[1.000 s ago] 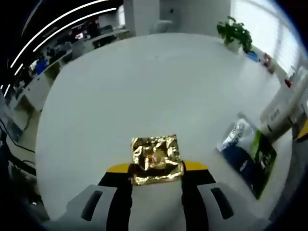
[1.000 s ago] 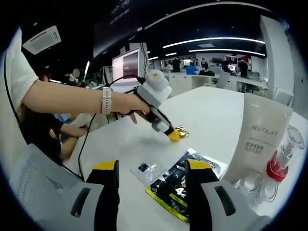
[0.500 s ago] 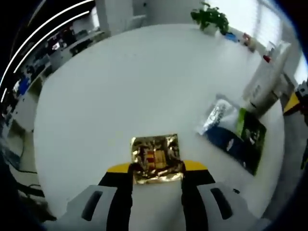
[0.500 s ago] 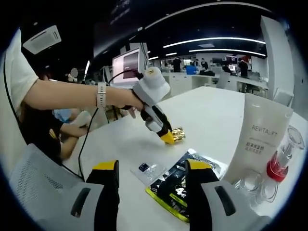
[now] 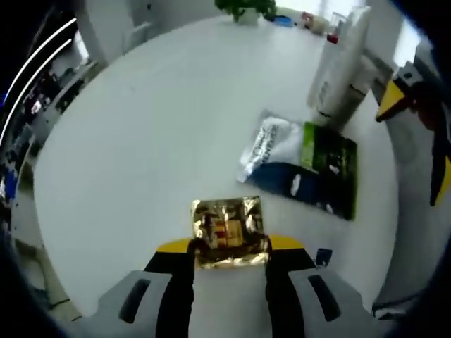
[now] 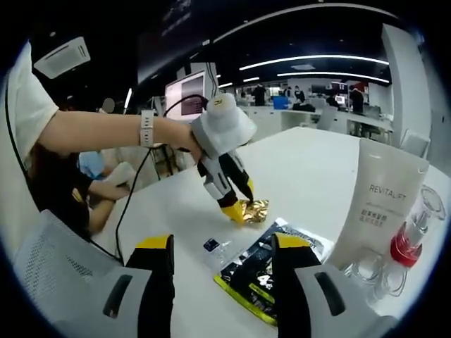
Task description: Arrange the skincare products in the storage area until every visible bottle or jar stands upright without overlapping.
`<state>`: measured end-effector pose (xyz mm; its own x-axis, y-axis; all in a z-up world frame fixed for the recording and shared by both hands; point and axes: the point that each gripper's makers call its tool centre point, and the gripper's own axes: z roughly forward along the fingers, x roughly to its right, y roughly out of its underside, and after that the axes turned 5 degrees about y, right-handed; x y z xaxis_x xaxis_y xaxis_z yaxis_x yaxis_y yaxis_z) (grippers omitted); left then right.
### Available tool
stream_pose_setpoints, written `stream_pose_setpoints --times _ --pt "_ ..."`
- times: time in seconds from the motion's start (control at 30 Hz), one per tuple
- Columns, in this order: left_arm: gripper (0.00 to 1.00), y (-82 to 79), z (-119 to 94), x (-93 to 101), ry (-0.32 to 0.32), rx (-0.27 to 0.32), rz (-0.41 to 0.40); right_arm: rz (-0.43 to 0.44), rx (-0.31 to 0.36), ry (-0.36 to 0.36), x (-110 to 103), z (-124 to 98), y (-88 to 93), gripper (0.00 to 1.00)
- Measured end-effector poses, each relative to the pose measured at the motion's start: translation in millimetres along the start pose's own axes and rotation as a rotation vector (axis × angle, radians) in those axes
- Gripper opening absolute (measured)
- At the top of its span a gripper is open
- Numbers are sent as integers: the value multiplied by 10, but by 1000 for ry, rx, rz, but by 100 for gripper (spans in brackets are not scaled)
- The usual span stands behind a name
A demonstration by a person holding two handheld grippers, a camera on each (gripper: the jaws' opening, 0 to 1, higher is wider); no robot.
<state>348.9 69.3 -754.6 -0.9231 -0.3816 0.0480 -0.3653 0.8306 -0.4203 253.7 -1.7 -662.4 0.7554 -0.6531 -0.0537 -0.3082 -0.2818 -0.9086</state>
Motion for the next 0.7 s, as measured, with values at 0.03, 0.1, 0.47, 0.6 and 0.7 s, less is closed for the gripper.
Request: stream_pose_setpoints --times 0.03,0.1,0.47,0.6,0.7 --pt "33 0 3 23 2 -13 26 -1 0 -1 -5 0 0 56" --pt "33 38 6 27 9 -51 69 -1 -1 -3 -10 1 -1 56" --pt "33 65 92 53 110 -112 231 -5 3 4 3 -14 -20 56" --pt "33 73 124 17 121 -156 297 -7 4 8 15 -19 -22 56" --pt "33 80 143 16 133 -171 330 -6 3 8 15 -20 -21 56"
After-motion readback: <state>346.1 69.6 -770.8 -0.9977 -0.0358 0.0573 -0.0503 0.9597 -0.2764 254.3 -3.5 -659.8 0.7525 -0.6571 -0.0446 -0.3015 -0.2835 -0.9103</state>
